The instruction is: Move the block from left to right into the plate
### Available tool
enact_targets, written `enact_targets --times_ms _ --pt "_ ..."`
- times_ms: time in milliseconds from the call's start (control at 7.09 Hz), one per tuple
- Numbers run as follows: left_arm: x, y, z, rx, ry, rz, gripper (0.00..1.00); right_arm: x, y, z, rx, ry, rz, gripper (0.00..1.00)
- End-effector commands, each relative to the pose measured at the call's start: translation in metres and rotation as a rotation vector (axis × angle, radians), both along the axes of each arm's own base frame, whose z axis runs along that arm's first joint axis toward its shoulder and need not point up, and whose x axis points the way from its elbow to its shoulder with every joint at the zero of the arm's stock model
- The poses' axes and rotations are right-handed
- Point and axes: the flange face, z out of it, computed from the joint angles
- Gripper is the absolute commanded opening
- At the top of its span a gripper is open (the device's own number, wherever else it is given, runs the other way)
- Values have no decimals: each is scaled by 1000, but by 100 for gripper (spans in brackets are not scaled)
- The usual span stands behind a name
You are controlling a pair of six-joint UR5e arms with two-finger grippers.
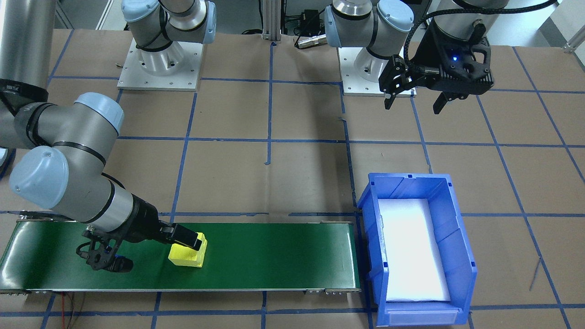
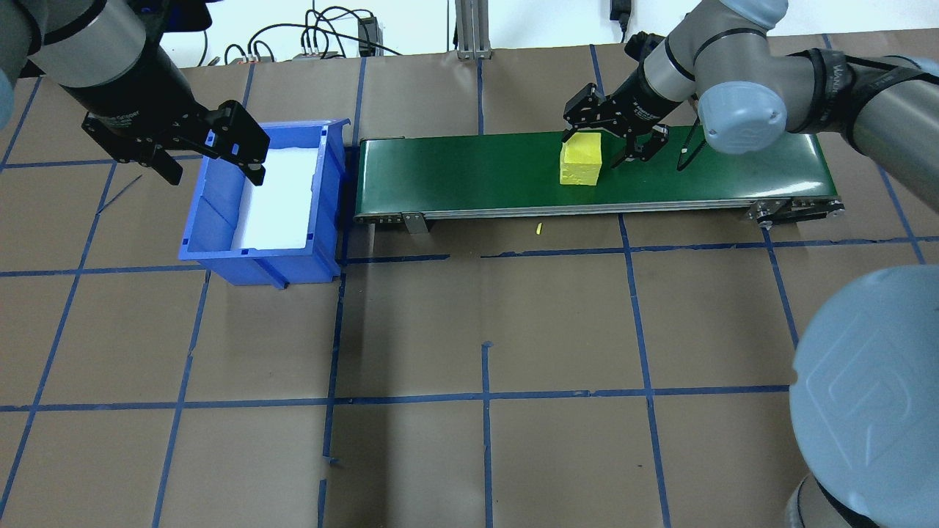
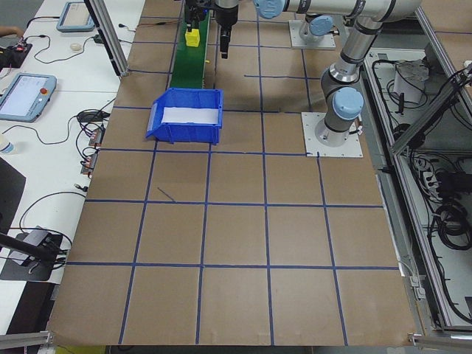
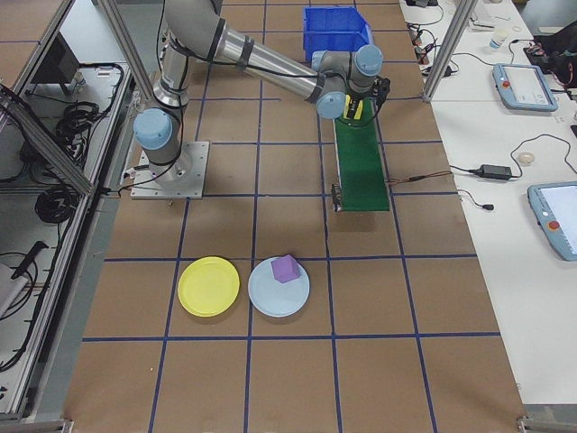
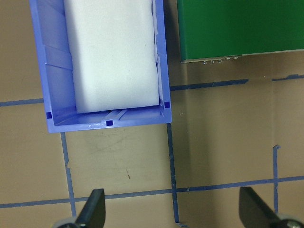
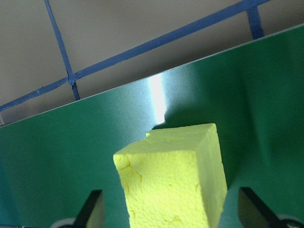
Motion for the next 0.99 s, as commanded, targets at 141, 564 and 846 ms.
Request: enact_targets --times_ms 141,564,846 --pt "0 5 3 14 -2 7 100 -7 -4 -23 -25 71 79 64" --pt "13 4 5 17 -118 45 100 -37 -10 -4 -155 351 326 50" --pt "6 4 2 19 -31 54 100 -115 9 54 -209 603 589 45"
